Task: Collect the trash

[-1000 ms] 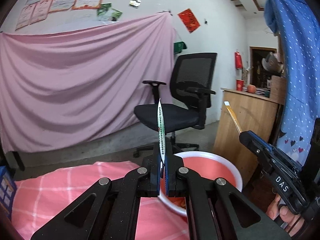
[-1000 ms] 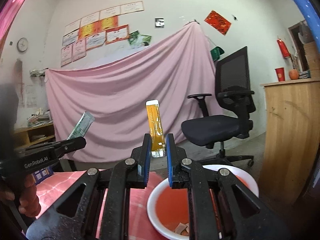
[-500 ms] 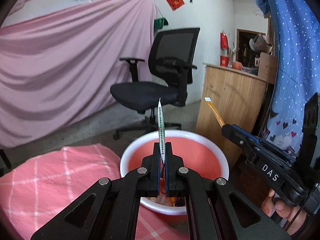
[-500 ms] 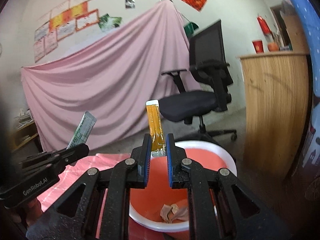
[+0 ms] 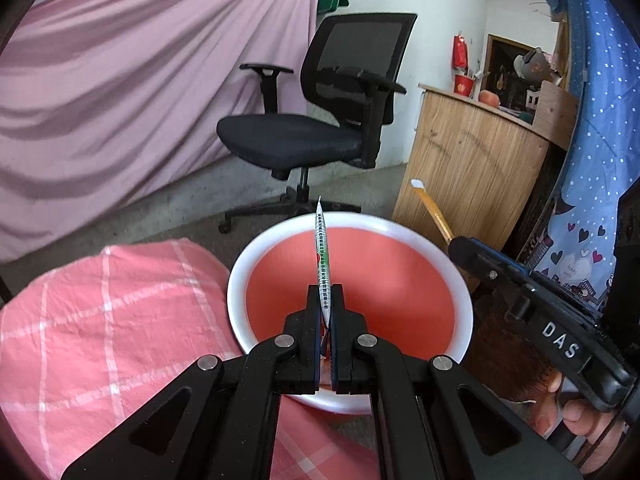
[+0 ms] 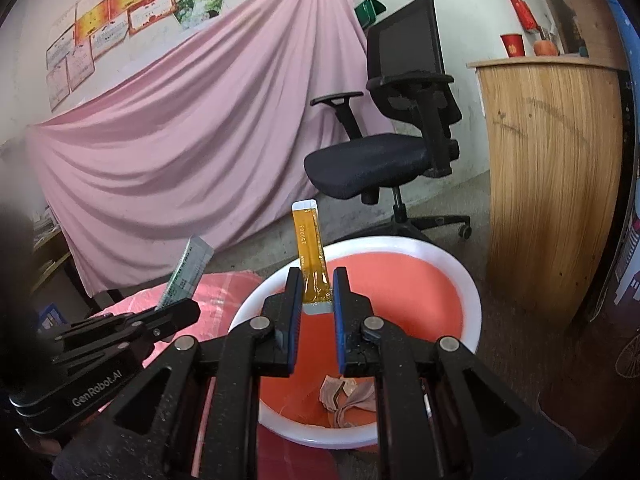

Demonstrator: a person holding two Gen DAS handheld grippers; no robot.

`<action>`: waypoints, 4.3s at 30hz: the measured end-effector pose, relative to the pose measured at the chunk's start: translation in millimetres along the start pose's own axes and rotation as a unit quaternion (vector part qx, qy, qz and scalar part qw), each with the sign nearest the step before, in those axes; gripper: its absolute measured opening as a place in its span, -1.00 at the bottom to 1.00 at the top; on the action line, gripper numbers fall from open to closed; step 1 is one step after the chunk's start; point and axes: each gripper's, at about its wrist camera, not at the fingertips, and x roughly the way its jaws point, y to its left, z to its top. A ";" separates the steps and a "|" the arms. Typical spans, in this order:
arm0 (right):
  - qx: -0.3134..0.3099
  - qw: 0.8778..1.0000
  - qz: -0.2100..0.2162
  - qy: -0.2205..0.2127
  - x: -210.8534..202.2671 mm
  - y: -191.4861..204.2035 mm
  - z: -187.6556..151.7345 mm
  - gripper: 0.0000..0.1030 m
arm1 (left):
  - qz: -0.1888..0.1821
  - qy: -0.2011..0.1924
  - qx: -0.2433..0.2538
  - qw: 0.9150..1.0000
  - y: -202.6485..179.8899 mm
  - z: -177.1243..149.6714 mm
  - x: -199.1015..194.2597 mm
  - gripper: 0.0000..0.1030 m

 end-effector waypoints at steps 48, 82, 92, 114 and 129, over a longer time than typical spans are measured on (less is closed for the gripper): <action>-0.049 0.996 -0.021 -0.064 -24.3 25.1 -0.6 1.00 | 0.144 -0.135 -0.059 0.978 49.1 -39.4 -105.7 0.97; -0.096 0.983 0.028 -0.151 -157.7 134.6 -85.9 1.00 | 0.230 -0.192 -0.058 0.952 57.4 -170.9 -266.0 0.97; -0.095 0.985 0.031 -0.140 -187.3 155.8 -108.9 1.00 | 0.235 -0.188 -0.070 0.951 58.7 -201.6 -293.7 0.97; -0.116 0.986 0.022 -0.119 -197.0 185.2 -141.8 1.00 | 0.261 -0.180 -0.071 0.946 60.8 -243.5 -321.6 0.97; -0.127 0.986 0.017 -0.105 -186.4 185.2 -143.7 1.00 | 0.267 -0.179 -0.068 0.944 63.9 -243.7 -316.2 0.97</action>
